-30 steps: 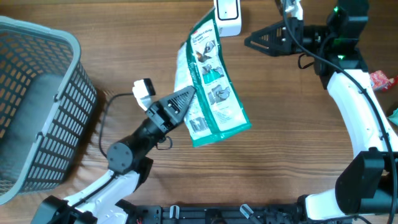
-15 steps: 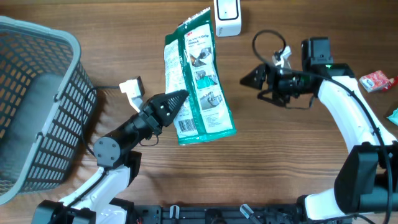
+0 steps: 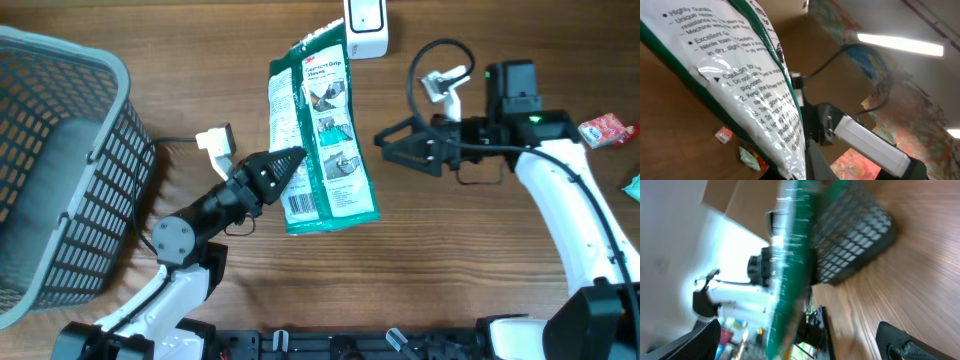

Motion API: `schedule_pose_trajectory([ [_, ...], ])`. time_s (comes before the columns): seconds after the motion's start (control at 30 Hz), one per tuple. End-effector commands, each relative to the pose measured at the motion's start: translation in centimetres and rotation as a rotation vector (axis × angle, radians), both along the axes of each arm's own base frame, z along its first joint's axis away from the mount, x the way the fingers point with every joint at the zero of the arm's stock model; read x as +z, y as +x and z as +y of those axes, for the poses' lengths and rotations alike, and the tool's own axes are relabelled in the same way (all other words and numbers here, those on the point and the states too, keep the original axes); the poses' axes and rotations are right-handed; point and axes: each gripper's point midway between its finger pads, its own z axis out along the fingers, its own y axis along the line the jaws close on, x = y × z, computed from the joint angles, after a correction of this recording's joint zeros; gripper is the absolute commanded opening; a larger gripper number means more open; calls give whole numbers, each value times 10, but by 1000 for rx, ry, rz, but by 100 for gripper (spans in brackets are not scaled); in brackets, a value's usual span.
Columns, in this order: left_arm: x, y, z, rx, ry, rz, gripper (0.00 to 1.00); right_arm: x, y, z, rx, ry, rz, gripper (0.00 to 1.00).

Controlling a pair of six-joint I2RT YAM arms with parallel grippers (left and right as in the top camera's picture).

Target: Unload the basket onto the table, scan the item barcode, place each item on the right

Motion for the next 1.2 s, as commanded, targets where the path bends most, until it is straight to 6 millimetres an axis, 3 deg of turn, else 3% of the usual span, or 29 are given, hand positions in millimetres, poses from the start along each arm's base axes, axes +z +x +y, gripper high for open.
schedule_pose_trajectory([
  [0.0, -6, 1, -1, -2, 26, 13, 4, 0, -6, 35, 57, -76, 0, 99],
  [0.07, -6, 1, -1, -2, 26, 11, 4, -5, -5, 51, 53, -124, -4, 99],
  [0.17, -6, 1, -1, -2, 26, 11, 5, -1, -9, 69, 77, -128, -30, 88],
  [0.33, -6, 0, -1, -9, 29, 10, 7, -10, -4, 72, 36, -180, 11, 58],
  [0.4, -6, -1, -2, -13, 31, 10, 7, -10, -6, 73, 41, -180, 11, 55],
  [0.43, -6, -1, -2, -13, 31, 10, 7, -10, -8, 76, 51, -180, 5, 47],
  [0.47, -6, -1, -2, -14, 31, 10, 7, -10, -10, 78, 56, -183, -9, 25],
  [0.5, -7, -2, -3, -18, 34, 9, 8, -11, -10, 78, 56, -183, -28, 13],
  [0.53, -7, -2, -3, -22, 35, 9, 11, -11, -10, 78, 59, -181, -49, 6],
  [0.57, -7, -3, -4, -28, 39, 7, 17, -13, -7, 77, 47, -192, -74, 5],
  [0.6, -8, -5, -5, -39, 46, 3, 40, -19, 0, 76, 9, -229, -80, 5],
  [0.67, -9, -8, -7, -58, 57, -1, 77, -39, 18, 65, -121, -367, -82, 5],
  [0.73, -11, -12, -9, -73, 86, -37, 100, -52, 20, 46, -211, -517, -121, 5],
  [0.8, -13, -16, -11, -78, 115, -78, 100, -47, 16, 31, -266, -599, -161, 5],
  [0.9, -13, -16, -11, -69, 129, -106, 100, -31, 17, -7, -450, -757, -247, 5],
  [1.03, -18, -13, -11, -66, 142, -89, 100, 6, 18, -72, -777, -930, -397, 4],
  [1.17, -30, -8, -13, -72, 157, -16, 100, 24, 23, -98, -927, -984, -454, 5],
])
